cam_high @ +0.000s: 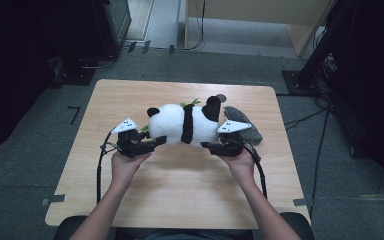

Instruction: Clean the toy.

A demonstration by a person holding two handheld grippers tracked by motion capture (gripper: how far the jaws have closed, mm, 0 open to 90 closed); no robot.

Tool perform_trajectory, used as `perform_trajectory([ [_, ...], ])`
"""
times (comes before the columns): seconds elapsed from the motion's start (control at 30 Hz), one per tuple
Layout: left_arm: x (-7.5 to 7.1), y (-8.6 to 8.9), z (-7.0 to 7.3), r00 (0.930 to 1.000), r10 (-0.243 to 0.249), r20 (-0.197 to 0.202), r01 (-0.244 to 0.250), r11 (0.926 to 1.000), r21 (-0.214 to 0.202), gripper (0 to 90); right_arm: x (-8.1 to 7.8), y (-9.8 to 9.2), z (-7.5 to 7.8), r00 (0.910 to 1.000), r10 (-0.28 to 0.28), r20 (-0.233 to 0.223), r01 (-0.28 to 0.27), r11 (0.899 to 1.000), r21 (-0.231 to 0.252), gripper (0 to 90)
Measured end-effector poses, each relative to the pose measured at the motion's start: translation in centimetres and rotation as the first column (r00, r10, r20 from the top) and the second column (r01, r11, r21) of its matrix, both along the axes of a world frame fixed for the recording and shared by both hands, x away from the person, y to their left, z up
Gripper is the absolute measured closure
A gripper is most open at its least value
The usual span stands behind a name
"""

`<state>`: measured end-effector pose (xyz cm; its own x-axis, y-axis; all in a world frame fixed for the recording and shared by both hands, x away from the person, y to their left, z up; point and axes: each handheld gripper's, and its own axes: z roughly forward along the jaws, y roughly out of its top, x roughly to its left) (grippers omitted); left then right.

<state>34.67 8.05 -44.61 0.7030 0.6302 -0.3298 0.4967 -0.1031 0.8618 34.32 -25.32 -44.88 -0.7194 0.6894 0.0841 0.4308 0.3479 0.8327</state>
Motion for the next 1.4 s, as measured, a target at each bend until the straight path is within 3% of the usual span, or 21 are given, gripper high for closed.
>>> perform_trajectory([
  [0.13,0.1,0.1,-0.5,0.9994,0.013,0.032,-0.015,0.9987,0.048,27.1,0.1,-0.5,0.5,0.9996,-0.015,-0.023,0.016,1.0,0.026,53.5],
  [0.3,-0.2,0.6,-1.3,0.999,0.023,0.037,-0.027,0.9953,0.093,24.9,0.3,-1.9,0.9,0.9979,-0.034,-0.055,0.037,0.999,0.04,53.7],
  [0.4,-0.5,0.1,-1.7,0.999,0.006,0.044,-0.01,0.9959,0.089,24.8,0.2,-2.3,1.3,0.9961,-0.034,-0.081,0.039,0.997,0.06,53.4],
  [0.47,-0.7,-0.4,-1.8,0.9983,-0.02,0.055,0.015,0.997,0.076,24.8,0.0,-2.3,1.4,0.9956,-0.015,-0.093,0.022,0.997,0.076,53.4],
  [0.53,-0.8,-1.0,-1.9,0.9983,-0.024,0.053,0.019,0.9957,0.09,24.7,-0.2,-1.9,1.5,0.9933,0.007,-0.115,0.004,0.996,0.087,53.1],
  [0.57,-0.9,-1.4,-2.0,0.9987,-0.007,0.051,0.001,0.9928,0.119,23.1,-0.2,-1.7,1.5,0.992,0.022,-0.124,-0.011,0.996,0.092,52.4],
  [0.63,-0.7,-1.6,-2.3,0.9995,0.007,0.031,-0.011,0.9898,0.142,26.3,-0.4,-1.2,1.4,0.9902,0.03,-0.137,-0.018,0.996,0.085,51.3],
  [0.73,-0.1,-1.3,-2.4,0.9997,0.011,-0.022,-0.009,0.9932,0.116,32.0,-0.1,-1.1,0.9,0.9863,0.032,-0.162,-0.016,0.995,0.101,47.4],
  [0.93,-0.1,-0.8,-2.2,0.9982,0.025,-0.054,-0.02,0.9953,0.094,30.3,0.5,-1.3,0.2,0.9757,0.046,-0.214,-0.018,0.991,0.129,39.2],
  [1.1,0.0,-0.4,-2.3,0.9904,0.032,-0.134,-0.022,0.997,0.074,29.8,0.7,-1.2,-0.2,0.9638,0.06,-0.26,-0.027,0.991,0.129,36.5],
  [1.23,-0.4,0.1,-2.1,0.9909,0.039,-0.129,-0.03,0.9974,0.065,30.3,0.8,-1.1,-0.3,0.9626,0.058,-0.265,-0.027,0.992,0.121,34.1],
  [1.4,-0.4,0.3,-2.3,0.9879,0.052,-0.146,-0.041,0.9962,0.077,30.4,0.9,-0.9,-0.2,0.9685,0.04,-0.246,-0.015,0.995,0.103,33.0],
])
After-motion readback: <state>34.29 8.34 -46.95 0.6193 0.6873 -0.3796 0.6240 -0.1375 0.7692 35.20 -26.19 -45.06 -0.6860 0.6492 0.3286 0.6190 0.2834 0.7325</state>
